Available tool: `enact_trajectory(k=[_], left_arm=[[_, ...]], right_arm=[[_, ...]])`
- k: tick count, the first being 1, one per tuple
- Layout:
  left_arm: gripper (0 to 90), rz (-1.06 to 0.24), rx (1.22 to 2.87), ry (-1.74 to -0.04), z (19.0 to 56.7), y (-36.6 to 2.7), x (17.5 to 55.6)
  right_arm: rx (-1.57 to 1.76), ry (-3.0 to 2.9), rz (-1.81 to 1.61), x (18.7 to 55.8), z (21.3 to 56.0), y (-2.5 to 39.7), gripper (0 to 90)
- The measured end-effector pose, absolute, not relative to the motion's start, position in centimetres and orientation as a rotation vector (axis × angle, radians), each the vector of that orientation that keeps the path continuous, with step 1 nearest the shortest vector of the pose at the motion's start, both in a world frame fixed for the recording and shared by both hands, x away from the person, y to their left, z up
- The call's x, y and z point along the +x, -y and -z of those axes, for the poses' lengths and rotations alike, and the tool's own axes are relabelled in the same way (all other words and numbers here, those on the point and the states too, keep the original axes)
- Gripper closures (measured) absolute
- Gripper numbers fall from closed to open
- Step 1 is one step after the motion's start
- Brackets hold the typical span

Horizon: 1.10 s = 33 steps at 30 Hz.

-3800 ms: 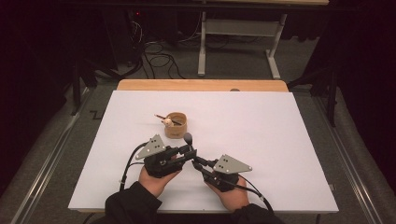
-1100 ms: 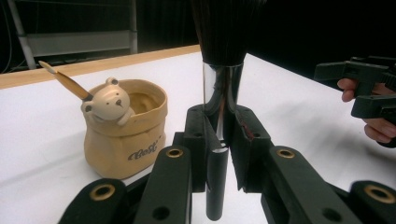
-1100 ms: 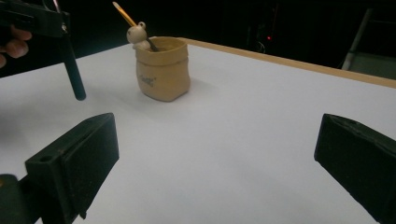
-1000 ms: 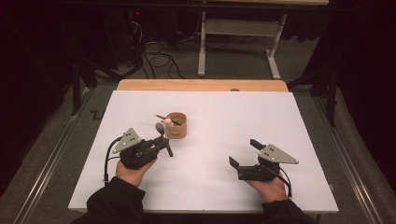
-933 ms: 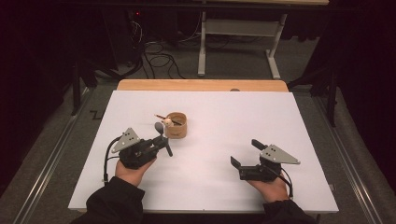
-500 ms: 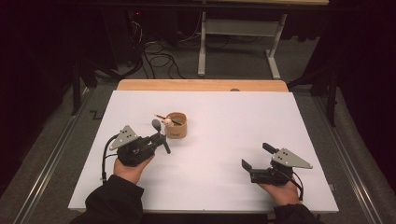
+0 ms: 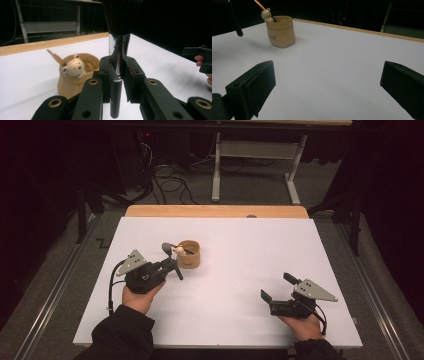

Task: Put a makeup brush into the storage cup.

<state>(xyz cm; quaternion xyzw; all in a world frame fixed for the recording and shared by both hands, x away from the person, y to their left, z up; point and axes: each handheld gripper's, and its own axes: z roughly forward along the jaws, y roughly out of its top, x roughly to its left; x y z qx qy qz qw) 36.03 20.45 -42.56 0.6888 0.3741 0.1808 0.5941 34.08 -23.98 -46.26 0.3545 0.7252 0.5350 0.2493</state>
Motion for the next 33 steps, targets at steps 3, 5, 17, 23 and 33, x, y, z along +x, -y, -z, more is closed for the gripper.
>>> enact_trajectory(k=[3,5,17,23,33], left_arm=[[77.4,-0.424,1.6,-0.875,42.3,-20.2,36.4],[77.4,-0.421,1.588,-0.88,42.0,-20.1,36.6],[77.4,-0.439,1.574,-0.889,40.3,-19.5,38.5],[77.4,-0.443,1.577,-0.905,40.2,-19.3,39.6],[77.5,-0.452,1.573,-0.917,39.7,-18.9,41.0]], right_arm=[[0.969,-1.979,-1.458,34.1,46.3,24.0,0.5],[0.966,-1.978,-1.462,34.0,46.3,23.9,0.6],[0.946,-1.991,-1.463,34.0,46.3,23.6,1.1],[0.948,-1.994,-1.462,34.0,46.3,23.6,1.4],[0.944,-2.006,-1.46,33.9,46.4,23.4,1.6]])
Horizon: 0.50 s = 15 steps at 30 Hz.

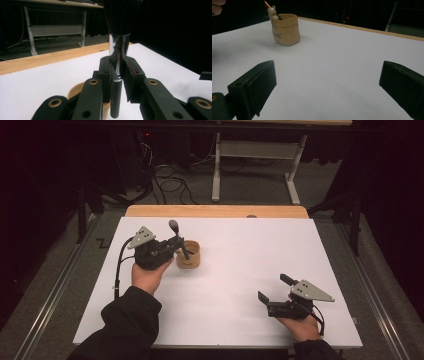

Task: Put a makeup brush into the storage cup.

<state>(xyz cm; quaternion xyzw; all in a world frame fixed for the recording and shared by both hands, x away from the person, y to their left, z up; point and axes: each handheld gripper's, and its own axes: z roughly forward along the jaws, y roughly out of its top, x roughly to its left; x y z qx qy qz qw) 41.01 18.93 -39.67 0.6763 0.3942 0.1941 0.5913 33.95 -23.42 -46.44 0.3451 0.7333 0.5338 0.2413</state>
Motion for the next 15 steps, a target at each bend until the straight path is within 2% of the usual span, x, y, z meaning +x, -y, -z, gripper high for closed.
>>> enact_trajectory(k=[15], left_arm=[[77.4,-0.488,1.574,-0.942,39.6,-18.3,42.5]], right_arm=[[0.941,-1.987,-1.479,33.9,46.4,23.4,0.4]])
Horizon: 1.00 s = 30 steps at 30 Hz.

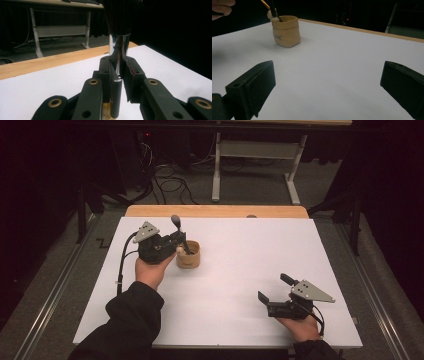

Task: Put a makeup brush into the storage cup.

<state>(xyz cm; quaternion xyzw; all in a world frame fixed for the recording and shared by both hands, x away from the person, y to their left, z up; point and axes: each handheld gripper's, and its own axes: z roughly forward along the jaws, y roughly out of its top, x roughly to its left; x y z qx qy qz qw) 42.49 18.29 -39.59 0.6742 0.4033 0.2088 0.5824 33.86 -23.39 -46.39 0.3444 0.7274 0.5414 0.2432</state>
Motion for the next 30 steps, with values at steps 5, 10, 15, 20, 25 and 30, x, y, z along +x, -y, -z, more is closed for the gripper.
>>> enact_trajectory(k=[5,10,15,20,25,30], left_arm=[[77.4,-0.5,1.587,-0.953,39.6,-18.2,43.0],[77.4,-0.507,1.592,-0.971,39.9,-18.1,43.5],[77.3,-0.514,1.616,-0.98,40.4,-17.6,43.8],[77.4,-0.522,1.656,-0.985,40.9,-17.1,44.1],[77.3,-0.532,1.681,-0.99,41.2,-17.1,44.3],[77.3,-0.542,1.71,-0.973,41.3,-16.9,44.1]], right_arm=[[0.937,-1.989,-1.481,33.9,46.4,23.4,0.4],[0.939,-1.993,-1.478,33.9,46.5,23.4,0.4],[0.94,-2.001,-1.474,33.9,46.5,23.4,0.4],[0.942,-2.01,-1.474,33.9,46.6,23.3,0.4],[0.943,-2.015,-1.473,33.9,46.6,23.3,0.4],[0.943,-2.017,-1.471,33.9,46.6,23.3,0.4]])
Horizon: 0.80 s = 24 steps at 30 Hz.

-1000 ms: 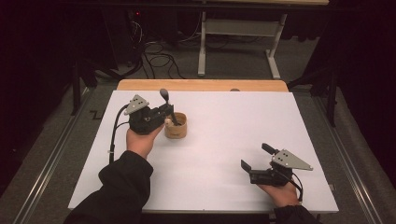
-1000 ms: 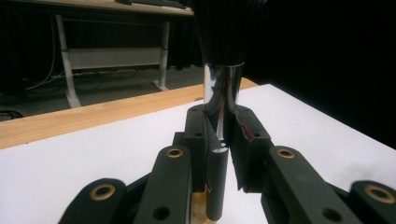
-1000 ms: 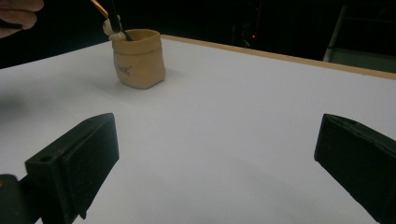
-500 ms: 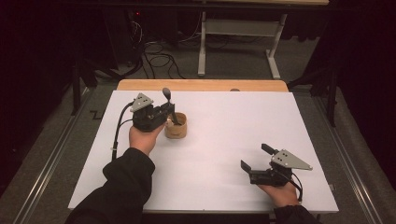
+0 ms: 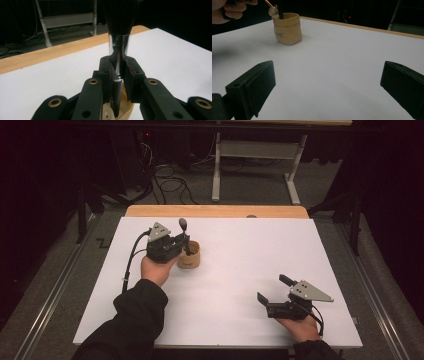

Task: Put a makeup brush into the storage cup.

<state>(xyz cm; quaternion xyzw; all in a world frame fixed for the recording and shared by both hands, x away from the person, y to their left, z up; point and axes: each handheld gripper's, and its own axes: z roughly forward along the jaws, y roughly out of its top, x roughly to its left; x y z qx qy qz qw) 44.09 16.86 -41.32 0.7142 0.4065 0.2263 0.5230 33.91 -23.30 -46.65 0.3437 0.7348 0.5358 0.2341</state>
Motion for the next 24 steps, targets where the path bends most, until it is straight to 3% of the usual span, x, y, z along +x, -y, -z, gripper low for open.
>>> enact_trajectory(k=[18,21,24], left_arm=[[76.2,-0.534,1.767,-0.973,41.99,-16.14,44.45],[58.2,-0.511,1.738,-0.976,41.84,-16.25,44.39],[46.2,-0.524,1.72,-0.969,41.55,-16.28,44.19]], right_arm=[[0.94,-2.029,-1.473,33.93,46.74,23.16,0.4],[0.939,-2.03,-1.474,33.93,46.73,23.16,0.4],[0.941,-2.034,-1.471,33.96,46.76,23.13,0.4]])
